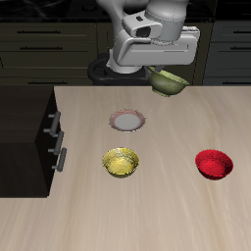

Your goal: Place the green bowl on top of the wooden cabinet

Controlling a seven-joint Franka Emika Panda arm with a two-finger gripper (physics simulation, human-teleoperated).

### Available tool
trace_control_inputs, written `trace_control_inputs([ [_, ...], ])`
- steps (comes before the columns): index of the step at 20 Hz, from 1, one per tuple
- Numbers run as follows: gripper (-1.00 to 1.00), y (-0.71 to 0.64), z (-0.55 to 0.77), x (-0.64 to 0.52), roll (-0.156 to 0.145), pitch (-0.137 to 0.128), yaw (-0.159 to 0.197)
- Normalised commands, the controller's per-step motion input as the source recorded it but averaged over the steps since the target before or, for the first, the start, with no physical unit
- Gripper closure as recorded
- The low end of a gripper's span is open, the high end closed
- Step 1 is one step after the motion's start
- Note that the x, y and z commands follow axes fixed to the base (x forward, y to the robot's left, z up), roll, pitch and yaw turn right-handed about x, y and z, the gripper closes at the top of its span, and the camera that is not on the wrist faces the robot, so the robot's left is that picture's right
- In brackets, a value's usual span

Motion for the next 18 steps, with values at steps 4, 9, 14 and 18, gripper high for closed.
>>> trace_control_inputs([
  [4,1.0,-0.48,0.06,0.11,-0.034,-0.007,-0.027],
  [9,1.0,-0.36,0.05,0.01,-0.012,-0.01,0.007],
  [14,1.0,-0.33,0.04,-0.01,-0.037,0.0,-0.039],
  [18,1.0,-0.49,0.01,-0.01,-0.051,0.008,-0.035],
])
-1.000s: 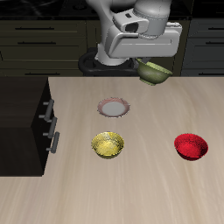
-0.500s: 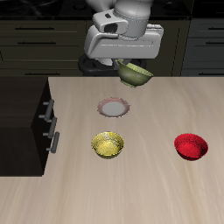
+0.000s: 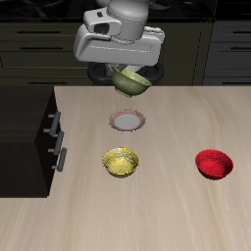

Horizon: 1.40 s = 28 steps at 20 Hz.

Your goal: Place the green bowl on top of the wooden cabinet

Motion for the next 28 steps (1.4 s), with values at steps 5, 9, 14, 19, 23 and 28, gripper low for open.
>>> trace_control_inputs([
  [5,1.0,-0.45,0.03,0.0,-0.039,0.0,-0.015],
  [9,1.0,-0.39,0.08,0.02,-0.028,-0.019,0.01],
  [14,1.0,-0.31,0.09,-0.02,0.011,-0.023,-0.004],
  [19,1.0,-0.01,0.02,-0.07,0.069,-0.007,-0.008],
  [23,1.0,-0.13,0.11,-0.07,0.056,-0.048,-0.006],
  [28,1.0,-0.03,-0.02,0.03,-0.006,-0.006,0.006],
])
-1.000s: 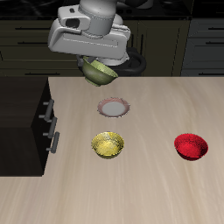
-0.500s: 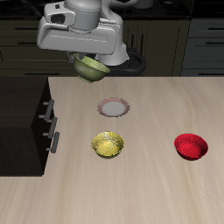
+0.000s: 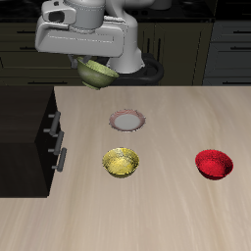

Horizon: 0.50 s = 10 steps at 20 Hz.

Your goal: Place the green bowl on top of the wooden cabinet

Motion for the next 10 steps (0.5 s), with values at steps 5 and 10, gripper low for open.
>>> trace_control_inputs([
  [5,1.0,-0.02,0.02,0.12,0.009,0.004,0.01],
  [10,1.0,-0.18,0.05,0.13,-0.125,-0.015,0.019],
])
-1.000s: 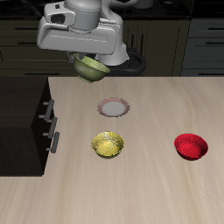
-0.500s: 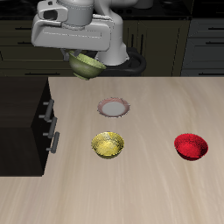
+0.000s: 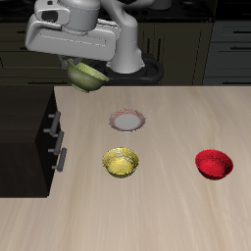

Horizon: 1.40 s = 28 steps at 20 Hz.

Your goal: Place the green bowl on top of the wooden cabinet

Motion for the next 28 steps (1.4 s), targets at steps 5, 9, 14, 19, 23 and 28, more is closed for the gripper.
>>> trace_control_inputs([
  [5,1.0,-0.12,0.02,0.11,-0.089,0.015,0.105],
  [9,1.0,-0.05,-0.01,0.02,-0.016,-0.003,0.066],
  [14,1.0,0.2,0.01,-0.07,0.178,0.029,-0.116],
  [19,1.0,0.15,-0.06,-0.07,0.13,0.015,0.003],
  [23,1.0,-0.11,0.09,-0.03,0.045,-0.026,-0.003],
  [28,1.0,-0.27,-0.04,-0.03,0.092,0.027,0.015],
])
